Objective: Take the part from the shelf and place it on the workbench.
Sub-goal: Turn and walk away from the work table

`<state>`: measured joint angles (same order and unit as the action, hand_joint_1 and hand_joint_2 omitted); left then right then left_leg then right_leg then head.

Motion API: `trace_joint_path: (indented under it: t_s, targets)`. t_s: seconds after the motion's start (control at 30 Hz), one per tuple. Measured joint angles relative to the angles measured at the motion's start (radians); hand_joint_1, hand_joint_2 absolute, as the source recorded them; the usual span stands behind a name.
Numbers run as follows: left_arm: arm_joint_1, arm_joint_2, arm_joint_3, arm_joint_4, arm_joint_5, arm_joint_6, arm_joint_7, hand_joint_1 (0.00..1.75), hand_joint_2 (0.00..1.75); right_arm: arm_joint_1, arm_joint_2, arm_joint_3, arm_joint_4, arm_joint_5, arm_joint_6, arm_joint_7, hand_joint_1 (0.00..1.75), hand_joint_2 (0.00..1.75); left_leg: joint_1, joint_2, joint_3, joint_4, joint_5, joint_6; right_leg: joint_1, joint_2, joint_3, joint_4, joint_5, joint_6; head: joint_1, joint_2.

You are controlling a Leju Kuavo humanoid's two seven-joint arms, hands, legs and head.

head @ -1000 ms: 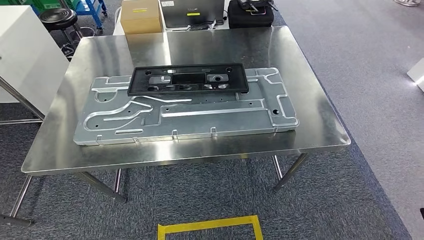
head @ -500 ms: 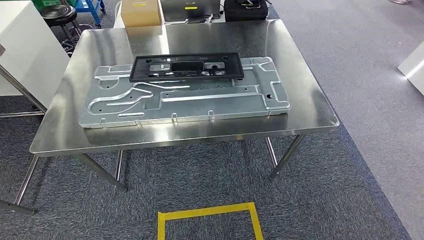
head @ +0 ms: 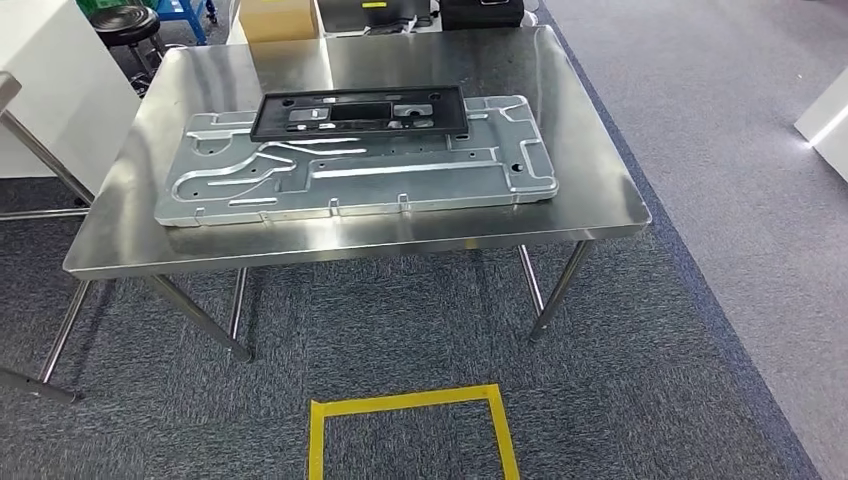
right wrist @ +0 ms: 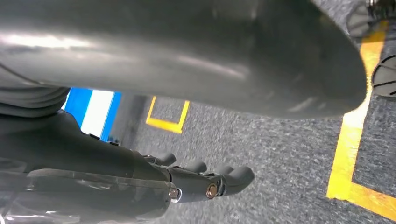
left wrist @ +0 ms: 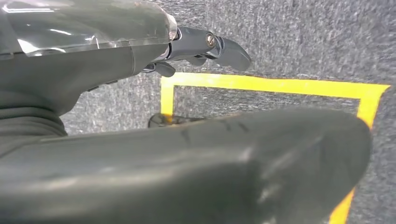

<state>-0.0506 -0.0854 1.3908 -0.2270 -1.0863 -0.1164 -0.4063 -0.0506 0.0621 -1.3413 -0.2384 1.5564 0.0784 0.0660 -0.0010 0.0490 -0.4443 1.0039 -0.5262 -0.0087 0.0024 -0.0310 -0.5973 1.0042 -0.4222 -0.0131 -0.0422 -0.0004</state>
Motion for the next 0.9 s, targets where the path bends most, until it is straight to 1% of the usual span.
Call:
trace_joint_path:
  t_s: [0.03,0.07,0.1,0.13,0.17,0.2,0.23,0.27,0.3,0.33,0.37,0.4,0.43,0.47,0.5,0.53,0.57,0.6,0.63,0.67,0.7,0.73,0.77,0.8,0.83,0.87,0.9]
  targets:
    - [-0.004,0.001,-0.001,0.0,0.0,0.0,-0.001,0.0,0.0,0.0,0.001,0.006,0.003,0.001,0.001,0.001,0.0,0.0,-0.005,0.006,0.016,-0.034,-0.004,0.005,0.0,-0.009,-0.001,0.0,0.006,0.005,0.0,0.0]
    - [-0.005,0.001,-0.001,0.0,0.0,0.0,-0.001,0.0,0.0,0.0,0.001,0.012,0.005,0.001,0.003,0.002,0.0,0.0,-0.008,0.001,0.017,-0.047,-0.002,0.011,-0.001,-0.018,-0.001,-0.002,0.014,0.012,0.0,0.0]
    - [-0.004,0.002,-0.001,0.0,-0.001,0.0,-0.001,0.0,0.0,-0.002,0.001,0.018,0.007,0.001,0.004,0.004,0.0,0.0,-0.006,-0.006,0.01,-0.05,0.008,0.017,-0.002,-0.025,-0.003,-0.003,0.018,0.018,0.0,0.0]
    - [-0.003,0.002,-0.001,0.0,-0.001,0.0,-0.002,0.0,0.0,-0.003,0.001,0.024,0.008,0.001,0.005,0.005,0.0,0.0,-0.005,-0.013,0.002,-0.053,0.02,0.025,-0.003,-0.022,-0.007,0.002,0.01,0.024,0.0,0.0]
    - [-0.003,0.002,-0.002,0.0,-0.001,-0.001,-0.002,0.0,0.0,-0.005,0.001,0.029,0.008,0.001,0.006,0.006,0.0,0.0,-0.002,-0.018,-0.008,-0.057,0.034,0.033,-0.004,-0.012,-0.014,0.021,-0.016,0.03,0.0,0.0]
    - [-0.003,0.002,-0.002,0.0,-0.001,-0.002,-0.002,0.0,0.0,-0.005,0.001,0.032,0.009,0.001,0.006,0.007,0.0,0.0,0.0,-0.025,-0.022,-0.059,0.048,0.039,-0.006,0.001,-0.027,0.061,-0.062,0.034,0.0,0.0]
    - [-0.003,0.002,-0.004,0.0,-0.001,-0.003,-0.002,0.0,0.0,-0.006,0.001,0.035,0.01,0.001,0.008,0.007,0.0,0.0,-0.001,-0.032,-0.038,-0.057,0.06,0.042,-0.008,0.014,-0.043,0.119,-0.116,0.038,0.0,0.0]
    - [-0.003,0.002,-0.006,0.0,-0.001,-0.004,-0.002,0.0,0.0,-0.006,0.001,0.037,0.011,0.001,0.008,0.007,0.0,0.0,-0.001,-0.041,-0.056,-0.053,0.072,0.044,-0.009,0.022,-0.058,0.186,-0.162,0.04,0.0,0.0]
    - [-0.002,0.002,-0.008,0.0,-0.001,-0.005,-0.002,0.0,0.0,-0.007,0.001,0.038,0.012,0.001,0.009,0.007,0.0,0.0,-0.002,-0.05,-0.073,-0.048,0.083,0.043,-0.009,0.024,-0.067,0.244,-0.188,0.041,0.0,0.0]
    - [-0.001,0.002,-0.01,0.0,-0.001,-0.005,-0.002,0.0,0.0,-0.007,0.001,0.039,0.013,0.001,0.01,0.007,0.0,0.0,-0.002,-0.059,-0.091,-0.042,0.094,0.042,-0.009,0.025,-0.063,0.274,-0.188,0.042,0.0,0.0]
    - [-0.001,0.002,-0.011,0.0,-0.001,-0.006,-0.002,0.0,0.0,-0.007,0.001,0.039,0.014,0.001,0.009,0.007,0.0,0.0,-0.002,-0.069,-0.11,-0.035,0.103,0.039,-0.01,0.027,-0.044,0.271,-0.169,0.042,0.0,0.0]
    - [-0.001,0.002,-0.012,0.0,-0.001,-0.007,-0.002,0.0,0.0,-0.008,0.001,0.04,0.015,0.001,0.009,0.007,0.0,0.0,-0.002,-0.079,-0.129,-0.028,0.113,0.037,-0.01,0.033,-0.006,0.231,-0.14,0.04,0.0,0.0]
    - [-0.002,0.002,-0.013,0.0,-0.002,-0.008,-0.002,0.0,0.0,-0.009,0.0,0.042,0.015,0.001,0.009,0.007,0.0,0.0,-0.001,-0.089,-0.146,-0.019,0.121,0.033,-0.011,0.052,0.046,0.162,-0.12,0.036,0.0,0.0]
    - [-0.003,0.001,-0.014,0.0,-0.002,-0.008,-0.002,0.0,0.0,-0.009,-0.001,0.044,0.015,0.001,0.009,0.007,0.0,0.0,-0.002,-0.099,-0.161,-0.01,0.129,0.029,-0.011,0.079,0.099,0.084,-0.116,0.031,0.0,0.0]
    - [-0.004,0.001,-0.015,0.0,-0.002,-0.009,-0.002,0.0,0.0,-0.009,-0.001,0.046,0.015,0.001,0.009,0.007,0.0,0.0,-0.003,-0.109,-0.172,-0.004,0.138,0.024,-0.012,0.102,0.138,0.023,-0.12,0.027,0.0,0.0]
    - [-0.005,0.001,-0.016,0.0,-0.002,-0.009,-0.002,0.0,0.0,-0.01,-0.002,0.048,0.016,0.001,0.009,0.007,0.0,0.0,-0.003,-0.119,-0.18,-0.001,0.147,0.019,-0.011,0.117,0.16,-0.016,-0.13,0.023,0.0,0.0]
    - [-0.004,0.001,-0.016,0.0,-0.002,-0.009,-0.002,0.0,0.0,-0.011,-0.002,0.049,0.016,0.001,0.009,0.007,0.0,0.0,-0.003,-0.13,-0.186,-0.001,0.157,0.013,-0.009,0.116,0.164,-0.03,-0.132,0.02,0.0,0.0]
    - [-0.003,0.001,-0.016,0.0,-0.002,-0.009,-0.002,0.0,0.0,-0.011,-0.002,0.049,0.017,0.001,0.009,0.007,0.0,0.0,-0.003,-0.141,-0.19,-0.003,0.168,0.006,-0.011,0.103,0.157,-0.029,-0.125,0.016,0.0,0.0]
    - [0.0,0.002,-0.016,0.0,-0.002,-0.008,-0.002,0.0,0.0,-0.013,-0.001,0.05,0.018,0.0,0.008,0.007,0.0,0.0,-0.002,-0.141,-0.197,0.001,0.165,0.002,-0.012,0.089,0.15,-0.031,-0.115,0.009,0.0,0.0]
    - [0.002,0.002,-0.016,0.0,-0.003,-0.007,-0.002,0.0,0.0,-0.014,0.0,0.051,0.018,-0.001,0.007,0.007,0.0,0.0,-0.001,-0.131,-0.207,0.017,0.143,-0.002,-0.015,0.076,0.14,-0.032,-0.104,0.001,0.0,0.0]
    - [0.004,0.002,-0.016,0.0,-0.004,-0.007,-0.003,0.0,0.0,-0.014,0.001,0.051,0.019,-0.001,0.006,0.006,0.0,0.0,0.001,-0.112,-0.221,0.052,0.101,-0.005,-0.017,0.063,0.128,-0.035,-0.091,-0.005,0.0,0.0]
    - [0.003,0.002,-0.017,0.0,-0.006,-0.006,-0.003,0.0,0.0,-0.015,0.002,0.051,0.02,-0.002,0.005,0.006,0.0,0.0,0.005,-0.088,-0.237,0.107,0.044,-0.008,-0.016,0.051,0.114,-0.034,-0.079,-0.007,0.0,0.0]
    - [0.0,0.002,-0.017,0.0,-0.009,-0.006,-0.004,0.0,0.0,-0.014,0.002,0.052,0.02,-0.002,0.004,0.005,0.0,0.0,0.009,-0.072,-0.251,0.173,-0.008,-0.014,-0.016,0.041,0.098,-0.033,-0.068,-0.007,0.0,0.0]
    - [-0.003,0.002,-0.018,0.0,-0.011,-0.006,-0.005,0.0,0.0,-0.014,0.002,0.052,0.021,-0.002,0.004,0.005,0.0,0.0,0.013,-0.062,-0.26,0.236,-0.04,-0.02,-0.016,0.03,0.082,-0.032,-0.056,-0.005,0.0,0.0]
    - [-0.005,0.002,-0.018,0.0,-0.013,-0.006,-0.006,0.0,0.0,-0.013,0.003,0.052,0.022,-0.002,0.004,0.005,0.0,0.0,0.017,-0.059,-0.258,0.281,-0.044,-0.026,-0.016,0.021,0.064,-0.029,-0.044,-0.002,0.0,0.0]
    - [-0.005,0.002,-0.018,0.0,-0.013,-0.006,-0.007,0.0,0.0,-0.014,0.003,0.053,0.023,-0.002,0.004,0.005,0.0,0.0,0.02,-0.057,-0.24,0.296,-0.025,-0.031,-0.017,0.014,0.046,-0.025,-0.033,0.001,0.0,0.0]
    - [-0.005,0.002,-0.018,0.0,-0.014,-0.007,-0.008,0.0,0.0,-0.014,0.004,0.053,0.023,-0.002,0.004,0.004,0.0,0.0,0.023,-0.056,-0.205,0.277,0.006,-0.034,-0.018,0.01,0.028,-0.02,-0.023,0.005,0.0,0.0]
